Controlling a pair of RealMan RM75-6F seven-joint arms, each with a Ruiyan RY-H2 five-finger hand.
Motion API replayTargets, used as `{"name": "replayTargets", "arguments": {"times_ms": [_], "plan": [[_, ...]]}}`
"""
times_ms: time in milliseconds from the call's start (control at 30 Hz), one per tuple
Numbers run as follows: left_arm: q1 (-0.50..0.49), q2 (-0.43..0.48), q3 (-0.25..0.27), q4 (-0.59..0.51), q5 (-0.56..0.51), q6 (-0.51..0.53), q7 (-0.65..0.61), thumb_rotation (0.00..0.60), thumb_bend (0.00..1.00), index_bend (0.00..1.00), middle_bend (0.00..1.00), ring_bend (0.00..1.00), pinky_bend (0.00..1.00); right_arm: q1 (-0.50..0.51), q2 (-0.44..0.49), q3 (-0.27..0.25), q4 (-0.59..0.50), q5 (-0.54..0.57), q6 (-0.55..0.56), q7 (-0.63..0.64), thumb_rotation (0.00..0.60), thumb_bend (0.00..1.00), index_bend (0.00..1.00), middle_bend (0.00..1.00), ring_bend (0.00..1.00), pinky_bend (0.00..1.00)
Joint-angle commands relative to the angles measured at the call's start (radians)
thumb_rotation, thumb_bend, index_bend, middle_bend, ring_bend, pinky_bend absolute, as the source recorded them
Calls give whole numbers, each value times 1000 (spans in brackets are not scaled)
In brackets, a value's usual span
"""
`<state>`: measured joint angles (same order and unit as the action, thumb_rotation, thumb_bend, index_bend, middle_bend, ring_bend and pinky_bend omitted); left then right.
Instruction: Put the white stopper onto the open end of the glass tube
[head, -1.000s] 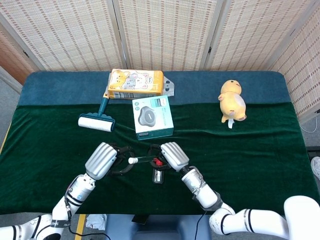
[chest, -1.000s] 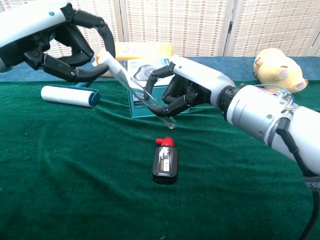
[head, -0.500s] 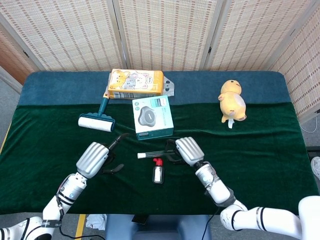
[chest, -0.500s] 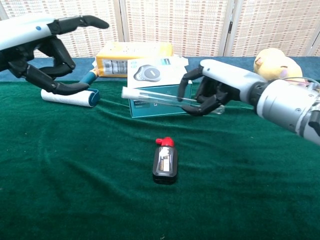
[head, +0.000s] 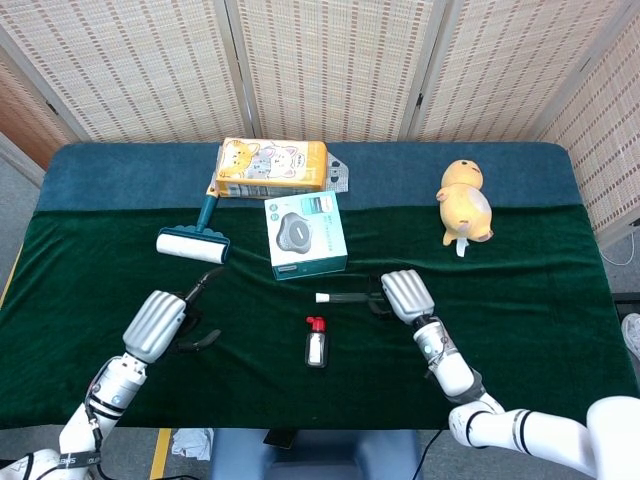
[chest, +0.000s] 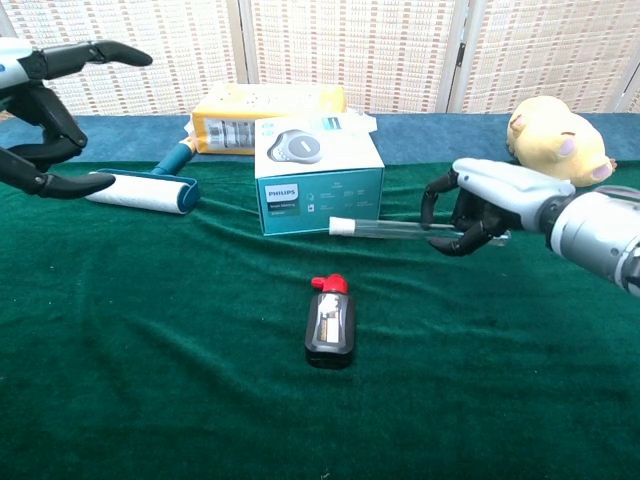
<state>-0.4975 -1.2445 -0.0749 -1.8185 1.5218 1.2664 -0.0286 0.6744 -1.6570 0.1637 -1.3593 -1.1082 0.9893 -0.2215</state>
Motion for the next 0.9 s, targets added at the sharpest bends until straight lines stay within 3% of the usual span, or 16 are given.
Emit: {"name": "replayTargets", "arguments": {"times_ms": [33, 200, 467, 767, 900], "plan": [[4, -3, 1, 5, 0, 2, -8, 600, 347, 0, 982, 802, 705, -6, -27, -4, 34, 7, -9, 10, 553, 799, 837, 1000, 1000, 1000], [8, -9, 2, 12, 5, 0, -14, 600, 347, 0, 981, 802, 705, -8, -53, -7, 66, 13, -16, -6, 555, 769, 699, 1000, 1000, 1000], [20, -7, 2, 19, 11, 9, -27, 600, 344, 0, 981, 802, 705, -22, -45, -6, 47, 24, -12, -29, 554, 566, 415, 1000, 1000, 1000], [38, 0, 5, 45, 2, 15, -60, 600, 344, 0, 981, 799, 705, -46, 3, -9, -14, 19, 9, -51, 553, 382, 326, 1000, 1000, 1000], [55, 26, 5, 56, -17, 23, -59, 600, 343, 1, 943, 766, 692, -72, 75, -7, -98, -33, 76, -52, 553, 365, 318, 1000, 1000, 1000]]}}
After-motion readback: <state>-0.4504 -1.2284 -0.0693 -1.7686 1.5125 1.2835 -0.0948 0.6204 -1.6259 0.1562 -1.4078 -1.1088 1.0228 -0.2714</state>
